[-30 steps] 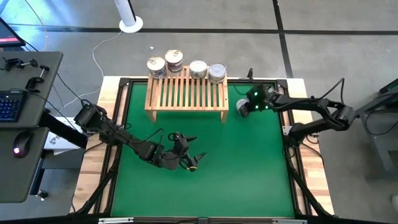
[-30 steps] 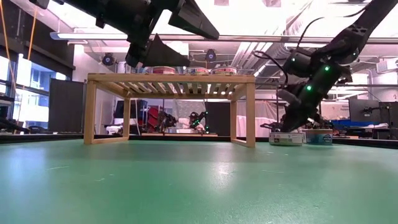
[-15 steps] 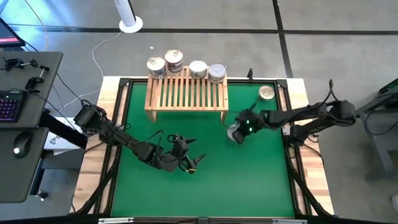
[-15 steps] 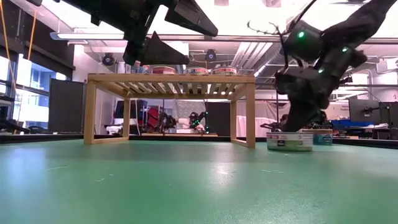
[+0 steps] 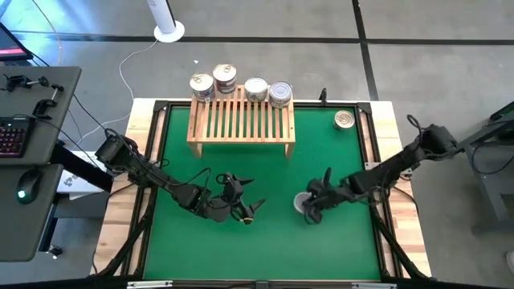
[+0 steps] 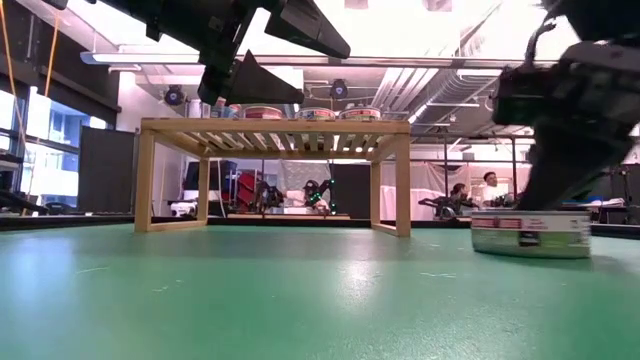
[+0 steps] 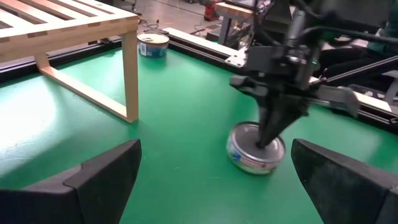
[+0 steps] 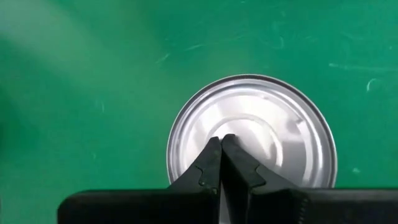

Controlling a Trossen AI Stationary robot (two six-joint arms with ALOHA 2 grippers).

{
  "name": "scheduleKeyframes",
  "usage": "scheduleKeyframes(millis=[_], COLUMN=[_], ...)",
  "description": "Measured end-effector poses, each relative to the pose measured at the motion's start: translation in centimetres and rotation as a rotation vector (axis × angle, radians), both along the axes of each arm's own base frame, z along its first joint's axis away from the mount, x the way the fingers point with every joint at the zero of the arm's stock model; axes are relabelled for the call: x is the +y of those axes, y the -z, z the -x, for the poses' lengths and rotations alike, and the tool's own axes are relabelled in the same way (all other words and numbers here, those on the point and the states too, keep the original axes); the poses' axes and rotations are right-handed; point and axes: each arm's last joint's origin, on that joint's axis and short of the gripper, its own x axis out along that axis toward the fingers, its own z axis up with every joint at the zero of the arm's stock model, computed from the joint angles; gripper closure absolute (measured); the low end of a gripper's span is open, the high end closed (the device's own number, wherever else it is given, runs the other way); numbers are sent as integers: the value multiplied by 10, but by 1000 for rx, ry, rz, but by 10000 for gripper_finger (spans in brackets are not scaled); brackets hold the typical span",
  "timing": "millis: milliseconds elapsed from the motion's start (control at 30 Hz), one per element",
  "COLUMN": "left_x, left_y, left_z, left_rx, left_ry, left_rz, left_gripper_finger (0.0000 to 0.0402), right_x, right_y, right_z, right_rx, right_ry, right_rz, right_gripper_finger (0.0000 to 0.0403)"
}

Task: Stack canned seafood by type on shelf
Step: Put the green white tuna can on the shelf

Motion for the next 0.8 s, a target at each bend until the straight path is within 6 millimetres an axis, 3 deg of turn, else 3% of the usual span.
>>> scheduleKeyframes(millis=[167,367,567,800], left_x=[-1,-5,-9,-11], left_y=[0,0,0,-1], left_z=[1,2,4,4], left_rx=[4,8,5,-8], left_ry=[7,23,39,45], left_rz=[-7,-13,-11,-6], left_gripper_finger=[2,2,2,2], right_x=[19,31,35,45], right_y=[1,14,17,-9], right_z=[8,-4,-35,-78], right_rx=[-45,-106,-203,-316], right_ry=[3,13,-17,-149], right_rz=[46,57,183,372], right_gripper_finger=[402,402,402,402])
